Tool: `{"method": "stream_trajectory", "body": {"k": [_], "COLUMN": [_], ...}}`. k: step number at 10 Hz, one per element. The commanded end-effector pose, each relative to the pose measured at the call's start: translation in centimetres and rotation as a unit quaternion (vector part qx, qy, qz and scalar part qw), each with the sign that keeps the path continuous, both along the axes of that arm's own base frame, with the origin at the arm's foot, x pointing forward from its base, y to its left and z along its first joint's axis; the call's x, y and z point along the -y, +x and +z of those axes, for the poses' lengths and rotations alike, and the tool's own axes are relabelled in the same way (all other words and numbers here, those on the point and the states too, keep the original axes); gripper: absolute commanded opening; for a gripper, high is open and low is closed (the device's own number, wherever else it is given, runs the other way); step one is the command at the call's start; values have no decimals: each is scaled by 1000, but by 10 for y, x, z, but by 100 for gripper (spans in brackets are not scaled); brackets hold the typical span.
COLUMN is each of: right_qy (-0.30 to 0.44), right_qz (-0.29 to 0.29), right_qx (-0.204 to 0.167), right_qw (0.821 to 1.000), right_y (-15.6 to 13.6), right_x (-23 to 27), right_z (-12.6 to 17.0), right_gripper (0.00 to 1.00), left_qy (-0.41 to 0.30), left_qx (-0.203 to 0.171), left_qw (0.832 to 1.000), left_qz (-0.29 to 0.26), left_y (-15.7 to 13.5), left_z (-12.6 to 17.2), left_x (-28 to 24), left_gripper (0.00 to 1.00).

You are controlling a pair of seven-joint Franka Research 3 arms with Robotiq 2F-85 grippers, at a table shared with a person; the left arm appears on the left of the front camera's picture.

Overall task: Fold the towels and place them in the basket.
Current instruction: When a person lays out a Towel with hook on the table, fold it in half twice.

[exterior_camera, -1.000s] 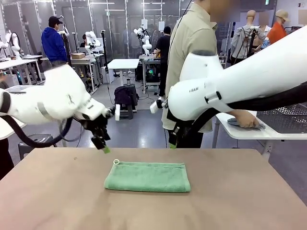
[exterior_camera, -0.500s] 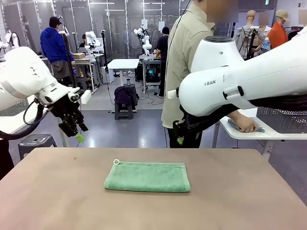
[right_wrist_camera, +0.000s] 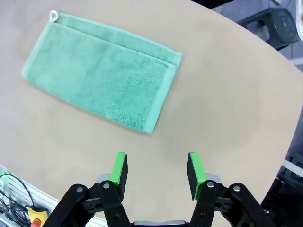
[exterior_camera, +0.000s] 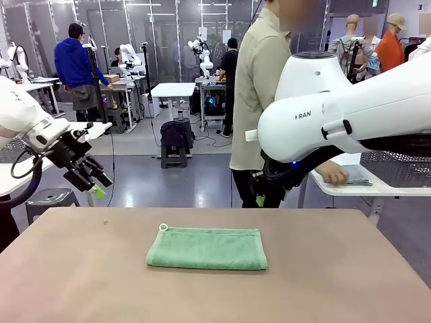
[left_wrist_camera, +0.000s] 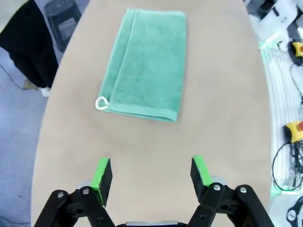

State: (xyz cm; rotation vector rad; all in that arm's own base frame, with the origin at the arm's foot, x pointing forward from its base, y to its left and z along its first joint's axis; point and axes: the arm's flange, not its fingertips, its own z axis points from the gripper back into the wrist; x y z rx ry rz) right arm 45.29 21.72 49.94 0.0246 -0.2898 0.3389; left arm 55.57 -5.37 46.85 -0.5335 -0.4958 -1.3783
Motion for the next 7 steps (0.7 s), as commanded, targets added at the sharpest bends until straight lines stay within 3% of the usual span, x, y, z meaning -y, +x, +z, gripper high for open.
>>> {"method": "stream_trajectory", "body": {"k": [1, 2, 3, 7], "right_qy": [-2, 0, -14, 36], "right_qz": [11, 0, -36, -190], "right_qx": [9, 0, 0, 17], "right_qw": [1000, 1000, 999, 981], "right_y": [5, 0, 0, -10], "right_x": [0, 0, 2, 28], "right_z": [-1, 0, -7, -39], "right_gripper": [64, 64, 64, 64], "left_qy": [-22, -14, -4, -4], "left_qx": [-3, 7, -5, -5], "left_qw": [1000, 999, 1000, 1000], "left_qz": [-19, -37, -2, -2], "left_y": [-2, -4, -1, -1], "left_z": [-3, -3, -2, -2], "left_x": [-8, -11, -3, -3], "left_gripper": [84, 84, 84, 84]}}
